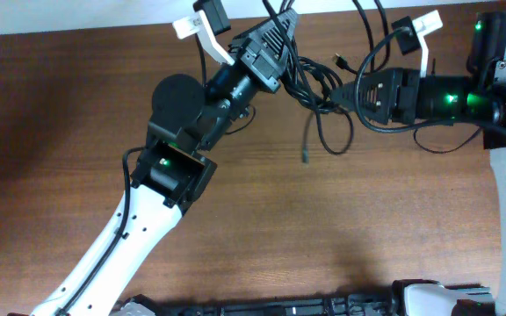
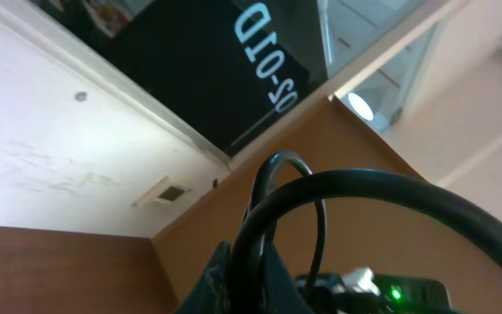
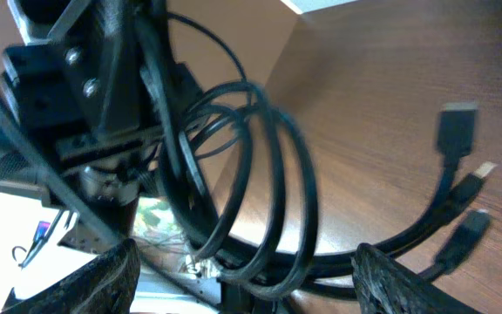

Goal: Untangle cables

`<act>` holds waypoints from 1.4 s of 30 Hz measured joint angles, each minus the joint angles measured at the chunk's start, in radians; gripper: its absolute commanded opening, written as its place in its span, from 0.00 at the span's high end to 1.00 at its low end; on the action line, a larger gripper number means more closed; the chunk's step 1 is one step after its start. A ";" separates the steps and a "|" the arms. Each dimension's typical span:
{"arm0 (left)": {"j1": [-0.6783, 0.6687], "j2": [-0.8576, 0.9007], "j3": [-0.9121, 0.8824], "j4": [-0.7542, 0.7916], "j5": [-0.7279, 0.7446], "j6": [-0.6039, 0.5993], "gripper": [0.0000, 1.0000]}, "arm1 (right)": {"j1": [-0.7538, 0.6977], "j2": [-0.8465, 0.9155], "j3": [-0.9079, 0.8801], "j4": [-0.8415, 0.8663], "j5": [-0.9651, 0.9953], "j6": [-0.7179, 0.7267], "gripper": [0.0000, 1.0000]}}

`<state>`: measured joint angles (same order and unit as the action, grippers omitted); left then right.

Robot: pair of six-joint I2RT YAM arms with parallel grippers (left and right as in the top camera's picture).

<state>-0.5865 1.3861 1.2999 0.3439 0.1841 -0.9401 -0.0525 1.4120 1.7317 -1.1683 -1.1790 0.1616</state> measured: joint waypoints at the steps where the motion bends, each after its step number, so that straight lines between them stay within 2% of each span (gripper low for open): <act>1: 0.000 0.000 0.000 0.005 0.013 0.000 1.00 | 0.000 0.000 0.000 0.010 0.006 0.015 0.23; 13: -0.005 0.000 0.000 0.023 0.074 -0.053 1.00 | 0.000 0.000 0.000 0.024 0.021 0.059 0.24; 14: -0.010 0.000 0.000 0.026 0.074 -0.053 1.00 | 0.000 0.000 0.000 0.024 0.014 0.061 0.27; 19: -0.057 0.000 0.000 0.031 0.066 -0.056 1.00 | 0.000 0.000 0.000 0.021 -0.016 0.071 0.59; 24: -0.064 0.000 0.000 0.032 0.063 -0.056 1.00 | 0.000 0.000 0.000 0.021 -0.024 0.075 0.81; 25: -0.064 0.000 0.000 0.032 0.061 -0.056 0.99 | 0.000 0.000 0.000 0.020 -0.024 0.075 0.92; 26: -0.064 0.000 0.000 0.033 0.057 -0.056 0.99 | 0.000 0.000 0.000 0.021 -0.025 0.072 0.96; 31: -0.064 0.000 0.000 0.031 0.043 -0.056 0.98 | 0.000 0.000 0.000 0.021 -0.032 0.072 0.96; 34: -0.064 0.000 0.000 0.031 0.039 -0.056 0.83 | 0.000 0.000 0.000 0.021 -0.035 0.072 0.96; 35: -0.064 0.000 0.000 0.031 0.036 -0.061 0.75 | 0.000 0.000 0.000 0.021 -0.035 0.072 0.96; 36: -0.064 0.000 0.000 0.031 0.034 -0.064 0.60 | 0.000 0.000 0.000 0.021 -0.035 0.071 0.96; 38: -0.064 0.003 0.000 0.035 0.026 -0.068 0.23 | 0.000 0.000 0.000 0.019 -0.034 0.070 0.96; 39: -0.064 0.004 0.000 0.034 0.018 -0.069 0.08 | 0.000 0.000 0.000 0.019 -0.030 0.071 0.96; 40: -0.064 0.006 0.000 0.031 0.013 -0.059 0.01 | 0.000 0.000 0.000 0.019 -0.023 0.071 0.96; 42: -0.060 0.008 0.000 0.011 0.005 -0.027 0.01 | 0.000 0.000 0.000 0.018 -0.004 0.071 0.96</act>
<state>-0.6460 1.3941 1.2999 0.3550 0.1894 -0.9676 -0.0525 1.4120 1.7317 -1.1500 -1.1828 0.2321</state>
